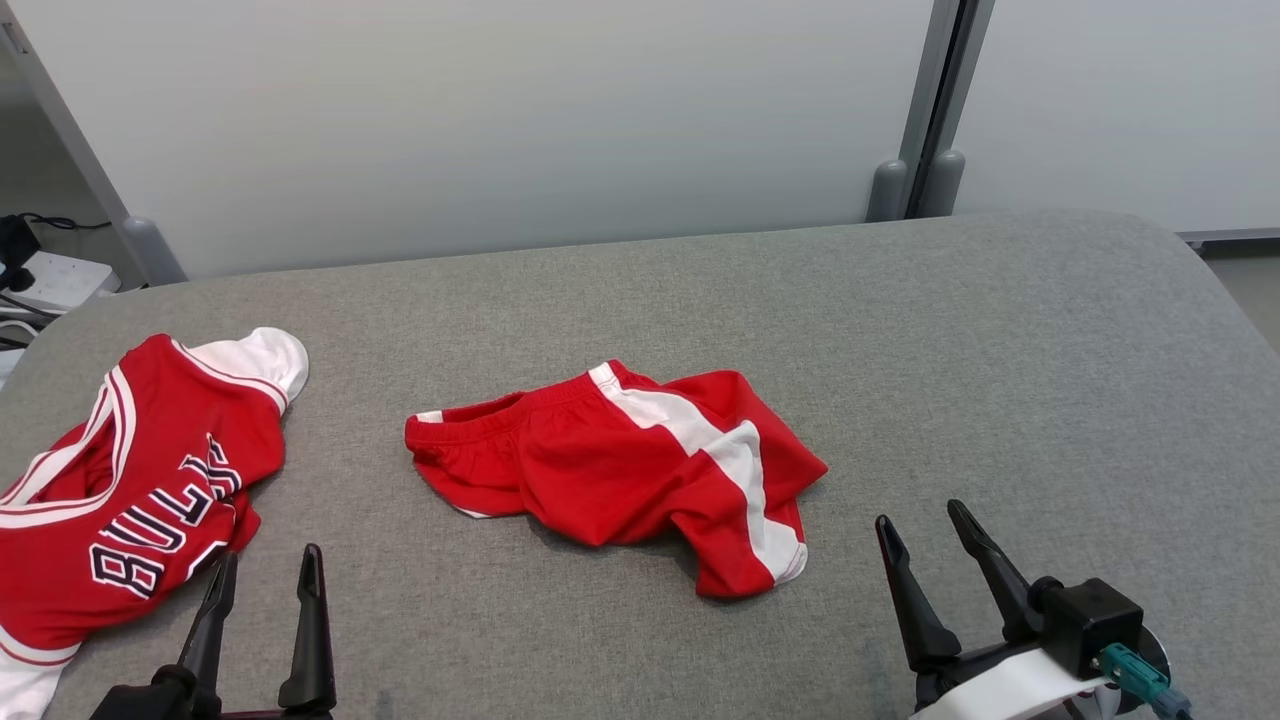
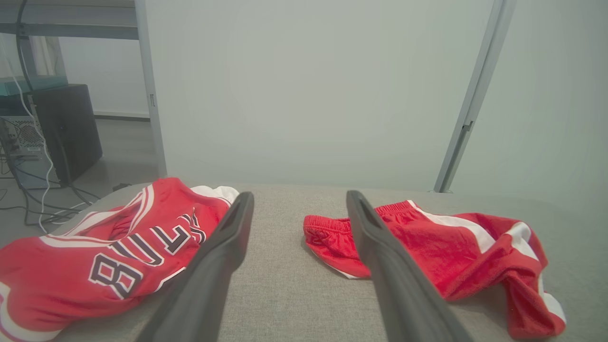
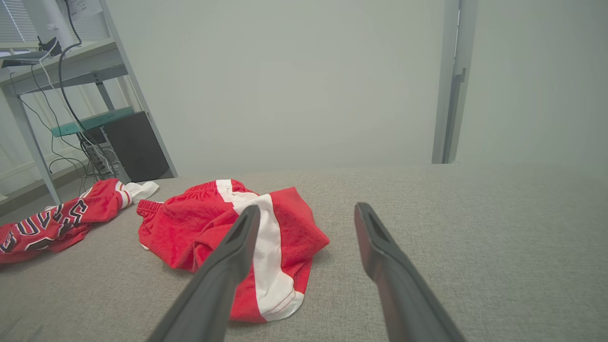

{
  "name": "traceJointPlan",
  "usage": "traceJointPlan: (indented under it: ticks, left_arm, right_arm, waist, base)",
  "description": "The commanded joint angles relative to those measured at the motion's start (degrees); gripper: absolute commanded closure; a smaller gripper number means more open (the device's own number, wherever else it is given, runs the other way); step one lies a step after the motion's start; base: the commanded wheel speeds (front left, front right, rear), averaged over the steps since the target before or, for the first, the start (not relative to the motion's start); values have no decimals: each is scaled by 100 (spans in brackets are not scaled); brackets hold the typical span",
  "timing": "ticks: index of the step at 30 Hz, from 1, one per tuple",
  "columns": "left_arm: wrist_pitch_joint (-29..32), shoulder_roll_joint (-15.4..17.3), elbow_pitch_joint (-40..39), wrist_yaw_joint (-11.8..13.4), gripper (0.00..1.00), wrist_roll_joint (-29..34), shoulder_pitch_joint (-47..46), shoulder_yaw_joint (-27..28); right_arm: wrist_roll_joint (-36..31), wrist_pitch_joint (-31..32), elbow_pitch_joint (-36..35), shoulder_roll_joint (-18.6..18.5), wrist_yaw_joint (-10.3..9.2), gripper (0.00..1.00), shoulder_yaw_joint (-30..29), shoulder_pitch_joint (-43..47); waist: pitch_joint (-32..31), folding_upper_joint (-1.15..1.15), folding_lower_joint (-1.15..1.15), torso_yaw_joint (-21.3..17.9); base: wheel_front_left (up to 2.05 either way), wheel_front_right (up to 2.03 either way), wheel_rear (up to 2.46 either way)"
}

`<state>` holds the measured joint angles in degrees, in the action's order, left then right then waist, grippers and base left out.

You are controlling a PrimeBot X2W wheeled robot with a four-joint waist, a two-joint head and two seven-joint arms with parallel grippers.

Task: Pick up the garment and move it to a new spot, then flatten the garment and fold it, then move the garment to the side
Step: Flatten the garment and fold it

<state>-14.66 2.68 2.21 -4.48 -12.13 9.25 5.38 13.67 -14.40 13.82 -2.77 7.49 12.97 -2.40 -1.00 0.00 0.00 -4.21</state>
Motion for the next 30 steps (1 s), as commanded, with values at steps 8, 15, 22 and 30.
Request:
traceJointPlan:
  ticks: [8, 15, 22, 30]
  left_arm:
    - [-34, 21, -232, 84, 0, -2, -174, 101]
    - [-34, 21, -262, 135, 0, 21, -138, 95]
    - [-34, 21, -182, 88, 0, -79, -189, 83]
    - [122, 340, 499, -227, 0, -232, -1425, -409]
  right_arm:
    - [-4, -60, -92, -10, 0, 0, 125, -163]
    - [-12, -60, -77, -10, 0, 0, 139, -169]
    - [-34, -60, -49, -10, 0, 0, 174, -171]
    - [0, -60, 89, -10, 0, 0, 329, -281]
  waist:
    - [-32, 0, 0, 18]
    - [-52, 0, 0, 15]
    - [-13, 0, 0, 0]
    - [321, 0, 0, -159]
  base:
    - [0, 0, 0]
    - [0, 0, 0]
    - [0, 0, 0]
    - [0, 0, 0]
